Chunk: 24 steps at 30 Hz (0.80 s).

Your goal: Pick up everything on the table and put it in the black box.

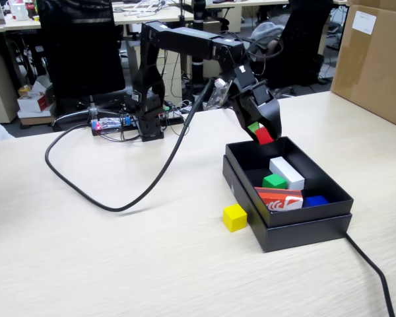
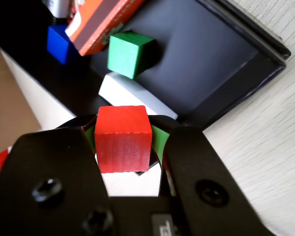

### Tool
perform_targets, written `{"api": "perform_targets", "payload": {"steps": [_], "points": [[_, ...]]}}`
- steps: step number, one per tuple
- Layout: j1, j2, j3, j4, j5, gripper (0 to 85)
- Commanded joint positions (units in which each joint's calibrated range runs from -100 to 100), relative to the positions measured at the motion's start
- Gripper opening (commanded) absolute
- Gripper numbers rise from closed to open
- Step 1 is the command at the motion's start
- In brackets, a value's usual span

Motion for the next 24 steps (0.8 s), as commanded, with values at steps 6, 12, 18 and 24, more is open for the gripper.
{"api": "perform_targets", "payload": {"steps": [6,12,18,24], "points": [[-1.0,3.1,-3.8,9.2,-2.0,0.9],[-1.9,5.5,-8.0,12.1,-2.1,7.3],[-2.0,5.7,-9.5,12.1,-3.1,29.1],[-2.5,0.5,-8.2,11.5,-3.2,41.6]]}}
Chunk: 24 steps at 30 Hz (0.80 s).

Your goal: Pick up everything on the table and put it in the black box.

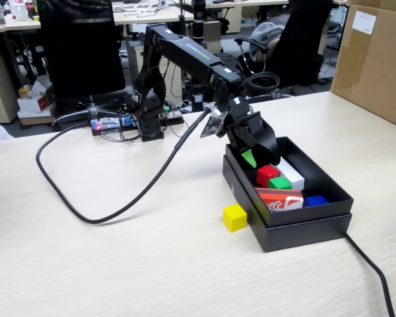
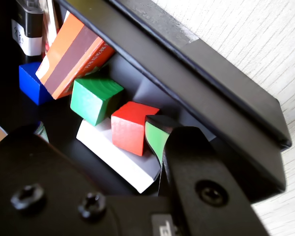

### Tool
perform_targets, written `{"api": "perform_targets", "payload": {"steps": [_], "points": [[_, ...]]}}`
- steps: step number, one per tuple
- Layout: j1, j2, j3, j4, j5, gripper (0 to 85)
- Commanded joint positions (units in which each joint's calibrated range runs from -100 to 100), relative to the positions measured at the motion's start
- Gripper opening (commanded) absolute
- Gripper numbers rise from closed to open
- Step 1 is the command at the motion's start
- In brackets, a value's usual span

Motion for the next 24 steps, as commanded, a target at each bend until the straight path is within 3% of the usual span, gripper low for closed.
{"api": "perform_targets", "payload": {"steps": [1,13,24], "points": [[-0.4,-7.6,3.1,-0.3,-0.8,41.6],[-7.7,-20.6,9.7,-0.3,-0.4,41.8],[-10.5,-15.5,-5.4,0.4,0.1,48.8]]}}
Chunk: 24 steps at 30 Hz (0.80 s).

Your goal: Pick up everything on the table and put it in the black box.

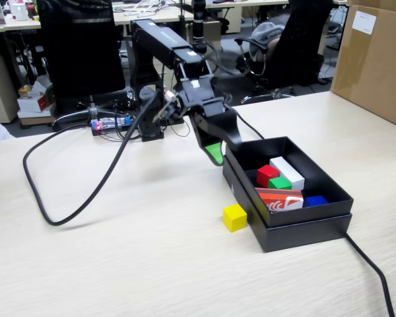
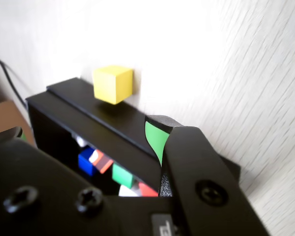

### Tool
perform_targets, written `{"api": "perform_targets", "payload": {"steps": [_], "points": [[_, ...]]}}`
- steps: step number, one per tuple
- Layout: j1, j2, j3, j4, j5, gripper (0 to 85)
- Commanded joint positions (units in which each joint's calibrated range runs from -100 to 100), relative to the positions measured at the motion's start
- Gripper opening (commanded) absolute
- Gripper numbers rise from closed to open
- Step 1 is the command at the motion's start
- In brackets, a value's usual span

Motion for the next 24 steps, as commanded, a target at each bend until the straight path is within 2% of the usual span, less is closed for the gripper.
{"api": "perform_targets", "payload": {"steps": [1,8,24], "points": [[-0.3,1.8,0.2,0.5,0.5,49.1],[-0.3,12.7,3.3,4.4,1.2,47.3],[-0.4,27.1,17.4,4.6,1.8,47.2]]}}
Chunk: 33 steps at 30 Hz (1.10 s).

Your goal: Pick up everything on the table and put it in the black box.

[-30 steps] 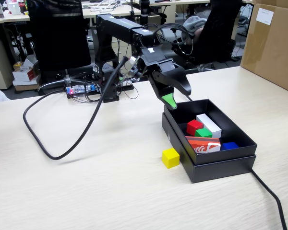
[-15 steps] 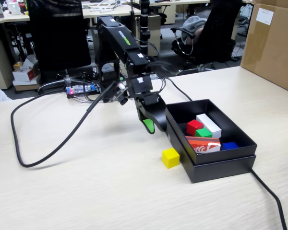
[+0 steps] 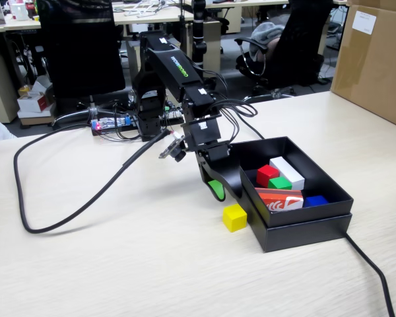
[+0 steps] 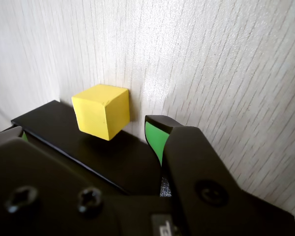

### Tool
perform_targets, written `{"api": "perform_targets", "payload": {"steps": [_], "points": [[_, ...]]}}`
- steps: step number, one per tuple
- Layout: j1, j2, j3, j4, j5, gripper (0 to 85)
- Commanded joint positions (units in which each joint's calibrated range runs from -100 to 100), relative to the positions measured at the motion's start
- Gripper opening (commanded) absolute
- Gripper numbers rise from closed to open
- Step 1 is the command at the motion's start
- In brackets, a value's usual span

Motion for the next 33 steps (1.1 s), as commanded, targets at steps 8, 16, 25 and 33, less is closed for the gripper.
{"api": "perform_targets", "payload": {"steps": [8,16,25,33], "points": [[-0.4,4.5,7.4,2.4,-0.1,47.2],[-0.3,7.3,8.2,2.4,-0.2,47.2],[-0.4,9.2,8.6,2.4,-0.2,47.1],[-0.3,9.6,7.9,1.7,-0.2,33.1]]}}
